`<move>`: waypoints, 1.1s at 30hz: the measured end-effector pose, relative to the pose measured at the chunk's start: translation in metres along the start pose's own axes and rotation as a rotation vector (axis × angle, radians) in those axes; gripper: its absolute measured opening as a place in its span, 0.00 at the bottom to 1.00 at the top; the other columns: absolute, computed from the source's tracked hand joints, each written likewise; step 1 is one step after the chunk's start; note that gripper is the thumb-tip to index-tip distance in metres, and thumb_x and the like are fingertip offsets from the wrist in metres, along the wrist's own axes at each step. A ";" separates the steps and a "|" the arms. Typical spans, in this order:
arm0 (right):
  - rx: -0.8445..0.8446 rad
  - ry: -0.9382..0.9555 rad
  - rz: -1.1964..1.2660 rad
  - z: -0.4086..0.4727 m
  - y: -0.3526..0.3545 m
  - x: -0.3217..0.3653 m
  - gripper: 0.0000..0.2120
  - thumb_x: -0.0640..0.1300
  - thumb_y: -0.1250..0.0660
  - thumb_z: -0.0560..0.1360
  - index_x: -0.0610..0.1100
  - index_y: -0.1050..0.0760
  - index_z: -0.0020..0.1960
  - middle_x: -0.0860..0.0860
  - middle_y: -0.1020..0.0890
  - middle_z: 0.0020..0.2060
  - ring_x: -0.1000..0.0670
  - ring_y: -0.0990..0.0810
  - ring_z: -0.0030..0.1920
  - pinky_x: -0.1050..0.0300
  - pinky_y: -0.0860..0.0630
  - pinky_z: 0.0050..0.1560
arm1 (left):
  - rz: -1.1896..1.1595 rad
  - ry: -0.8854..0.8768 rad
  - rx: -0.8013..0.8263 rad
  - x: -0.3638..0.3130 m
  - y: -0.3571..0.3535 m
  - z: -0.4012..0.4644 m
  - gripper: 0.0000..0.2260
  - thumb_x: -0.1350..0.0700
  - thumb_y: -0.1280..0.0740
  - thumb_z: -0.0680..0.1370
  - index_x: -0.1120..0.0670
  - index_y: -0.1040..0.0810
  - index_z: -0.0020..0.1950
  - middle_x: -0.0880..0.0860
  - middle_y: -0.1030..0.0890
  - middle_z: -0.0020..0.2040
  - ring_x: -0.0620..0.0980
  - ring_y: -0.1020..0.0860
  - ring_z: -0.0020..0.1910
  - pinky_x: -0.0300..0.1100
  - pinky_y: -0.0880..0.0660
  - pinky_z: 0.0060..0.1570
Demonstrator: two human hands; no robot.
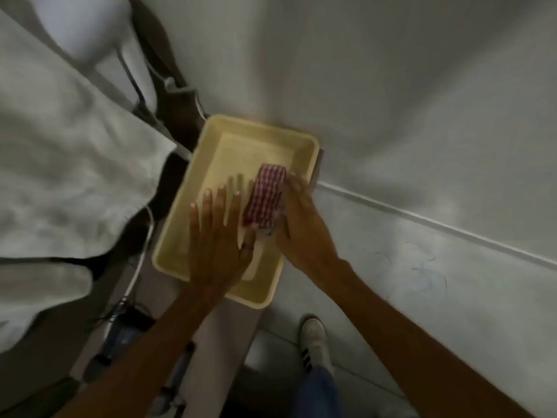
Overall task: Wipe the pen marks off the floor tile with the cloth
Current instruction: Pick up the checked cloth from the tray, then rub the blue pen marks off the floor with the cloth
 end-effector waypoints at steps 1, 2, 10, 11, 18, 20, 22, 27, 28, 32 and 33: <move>-0.008 0.030 0.003 0.016 -0.020 -0.001 0.30 0.37 0.41 0.85 0.32 0.45 0.84 0.34 0.44 0.85 0.35 0.49 0.86 0.39 0.45 0.87 | 0.019 -0.009 -0.008 0.009 -0.019 0.003 0.31 0.43 0.42 0.87 0.57 0.38 0.87 0.62 0.38 0.87 0.66 0.41 0.86 0.67 0.47 0.85; 0.012 -0.001 0.019 0.032 -0.038 -0.005 0.30 0.37 0.40 0.85 0.33 0.46 0.84 0.34 0.44 0.85 0.35 0.48 0.86 0.39 0.48 0.87 | 0.027 0.026 -0.002 0.022 -0.035 0.005 0.31 0.43 0.43 0.87 0.57 0.38 0.87 0.62 0.38 0.87 0.67 0.42 0.86 0.68 0.48 0.84; 0.073 -0.228 -0.159 0.103 -0.130 -0.042 0.42 0.42 0.36 0.81 0.43 0.58 0.87 0.39 0.58 0.87 0.35 0.64 0.86 0.31 0.63 0.85 | 0.055 0.124 0.100 0.073 -0.096 -0.002 0.33 0.45 0.44 0.85 0.55 0.42 0.88 0.61 0.42 0.88 0.70 0.47 0.87 0.70 0.52 0.83; 0.056 -0.211 -0.161 0.105 -0.128 -0.041 0.43 0.37 0.35 0.78 0.44 0.54 0.87 0.40 0.56 0.87 0.36 0.63 0.86 0.31 0.62 0.85 | 0.045 0.143 0.107 0.073 -0.094 -0.003 0.33 0.45 0.44 0.85 0.55 0.42 0.88 0.61 0.43 0.88 0.69 0.48 0.87 0.70 0.52 0.84; -0.146 0.057 0.045 0.071 -0.041 -0.006 0.40 0.23 0.37 0.70 0.40 0.35 0.81 0.37 0.40 0.84 0.38 0.56 0.86 0.31 0.51 0.86 | -0.098 0.136 -0.114 0.009 -0.031 -0.015 0.31 0.43 0.45 0.88 0.57 0.42 0.88 0.63 0.44 0.88 0.67 0.51 0.87 0.63 0.58 0.85; -0.255 0.147 0.076 0.019 -0.018 -0.020 0.43 0.23 0.38 0.70 0.42 0.39 0.83 0.40 0.43 0.85 0.42 0.59 0.85 0.24 0.37 0.79 | -0.134 0.117 -0.146 -0.025 -0.019 -0.031 0.31 0.42 0.46 0.89 0.56 0.44 0.88 0.63 0.45 0.88 0.64 0.55 0.88 0.58 0.61 0.87; -0.221 0.115 0.029 -0.042 -0.010 -0.057 0.47 0.24 0.38 0.73 0.50 0.50 0.85 0.49 0.51 0.87 0.46 0.64 0.86 0.25 0.30 0.76 | -0.152 0.096 -0.112 -0.061 -0.018 -0.051 0.31 0.41 0.45 0.89 0.57 0.43 0.88 0.64 0.46 0.88 0.63 0.56 0.87 0.57 0.62 0.87; -0.021 -0.244 -0.049 -0.180 -0.013 -0.194 0.49 0.24 0.35 0.74 0.49 0.53 0.85 0.49 0.53 0.87 0.37 0.57 0.85 0.24 0.36 0.79 | -0.123 -0.037 0.091 -0.153 -0.064 -0.107 0.33 0.41 0.43 0.86 0.57 0.41 0.88 0.61 0.51 0.89 0.56 0.69 0.87 0.52 0.68 0.86; 0.002 -0.292 -0.072 -0.203 -0.017 -0.221 0.46 0.23 0.34 0.74 0.47 0.51 0.83 0.47 0.51 0.85 0.36 0.55 0.84 0.23 0.38 0.79 | -0.115 -0.071 0.133 -0.170 -0.080 -0.118 0.33 0.41 0.42 0.86 0.57 0.40 0.87 0.61 0.52 0.89 0.55 0.69 0.87 0.52 0.69 0.86; 0.095 -0.445 -0.102 -0.280 -0.043 -0.331 0.43 0.25 0.35 0.75 0.46 0.51 0.82 0.46 0.51 0.83 0.39 0.59 0.84 0.25 0.47 0.84 | -0.141 -0.151 0.330 -0.223 -0.166 -0.156 0.33 0.41 0.42 0.86 0.55 0.44 0.88 0.59 0.53 0.88 0.59 0.62 0.87 0.53 0.67 0.86; 0.106 -0.485 -0.095 -0.294 -0.050 -0.357 0.42 0.26 0.36 0.76 0.47 0.52 0.82 0.47 0.53 0.84 0.40 0.61 0.84 0.27 0.50 0.85 | -0.146 -0.169 0.361 -0.232 -0.190 -0.162 0.33 0.41 0.43 0.87 0.55 0.44 0.88 0.58 0.53 0.88 0.60 0.59 0.87 0.55 0.63 0.87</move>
Point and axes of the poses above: each hand's wrist, its own z-axis towards the middle knuckle, its own y-axis out of the back of the hand, x = y × z, the point moved 7 cm from there along z, towards the middle knuckle
